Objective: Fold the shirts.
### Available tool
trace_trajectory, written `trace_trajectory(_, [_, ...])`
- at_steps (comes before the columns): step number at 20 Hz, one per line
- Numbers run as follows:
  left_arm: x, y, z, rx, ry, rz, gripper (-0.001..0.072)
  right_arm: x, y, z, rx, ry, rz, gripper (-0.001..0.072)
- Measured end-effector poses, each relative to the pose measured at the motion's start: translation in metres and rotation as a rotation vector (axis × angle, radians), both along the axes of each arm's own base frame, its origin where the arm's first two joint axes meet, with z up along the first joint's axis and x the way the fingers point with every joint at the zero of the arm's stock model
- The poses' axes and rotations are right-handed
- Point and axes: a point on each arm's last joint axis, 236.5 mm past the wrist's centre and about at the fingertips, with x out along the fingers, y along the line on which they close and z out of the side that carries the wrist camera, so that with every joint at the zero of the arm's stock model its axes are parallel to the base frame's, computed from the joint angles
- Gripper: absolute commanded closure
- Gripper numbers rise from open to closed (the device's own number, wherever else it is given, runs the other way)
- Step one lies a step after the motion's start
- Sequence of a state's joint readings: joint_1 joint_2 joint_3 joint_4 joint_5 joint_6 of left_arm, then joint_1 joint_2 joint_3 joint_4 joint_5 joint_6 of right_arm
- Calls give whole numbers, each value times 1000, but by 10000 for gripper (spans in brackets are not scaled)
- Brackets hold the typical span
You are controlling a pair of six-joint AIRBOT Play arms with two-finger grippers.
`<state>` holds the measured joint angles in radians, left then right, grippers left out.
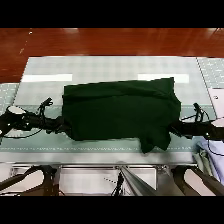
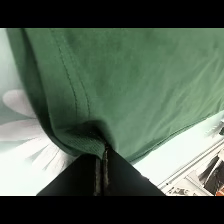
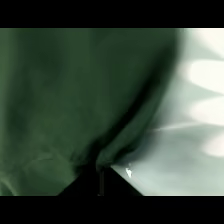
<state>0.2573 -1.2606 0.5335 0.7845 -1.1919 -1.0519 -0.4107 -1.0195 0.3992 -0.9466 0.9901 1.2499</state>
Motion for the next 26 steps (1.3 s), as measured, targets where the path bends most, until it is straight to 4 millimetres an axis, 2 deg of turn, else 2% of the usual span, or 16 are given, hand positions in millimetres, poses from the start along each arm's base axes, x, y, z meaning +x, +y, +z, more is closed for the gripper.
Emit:
trace_trajectory(1, [3, 1, 2, 2, -10, -2, 687, 7, 0, 7, -15, -25, 38, 670])
trace_trajectory(2, [8, 2, 5, 3, -24, -4, 687, 23, -1, 20, -27, -80, 55, 670])
trace_trajectory(4, [25, 4, 18, 4, -70, -8, 688, 59, -9, 58, -75, -209, 85, 671])
trace_trajectory(7, [68, 6, 56, -19, -193, 7, 688, 126, -32, 134, -167, -461, 35, 672])
trace_trajectory(9, [101, 7, 85, -28, -289, 39, 688, 157, -42, 167, -197, -567, -5, 672])
trace_trajectory(10, [116, 9, 94, -24, -323, 64, 688, 170, -42, 173, -196, -588, -18, 672])
trace_trajectory(12, [137, 9, 104, -21, -358, 98, 687, 194, -35, 172, -179, -602, -23, 671])
trace_trajectory(16, [167, 9, 94, -27, -344, 128, 687, 241, -17, 152, -162, -613, -41, 671])
trace_trajectory(20, [200, 20, 86, -12, -363, 166, 687, 287, -23, 144, -191, -663, -111, 672])
trace_trajectory(23, [225, 32, 77, 15, -383, 210, 687, 308, -33, 131, -217, -674, -165, 671])
trace_trajectory(26, [239, 39, 60, 28, -375, 247, 685, 315, -35, 107, -221, -640, -177, 671])
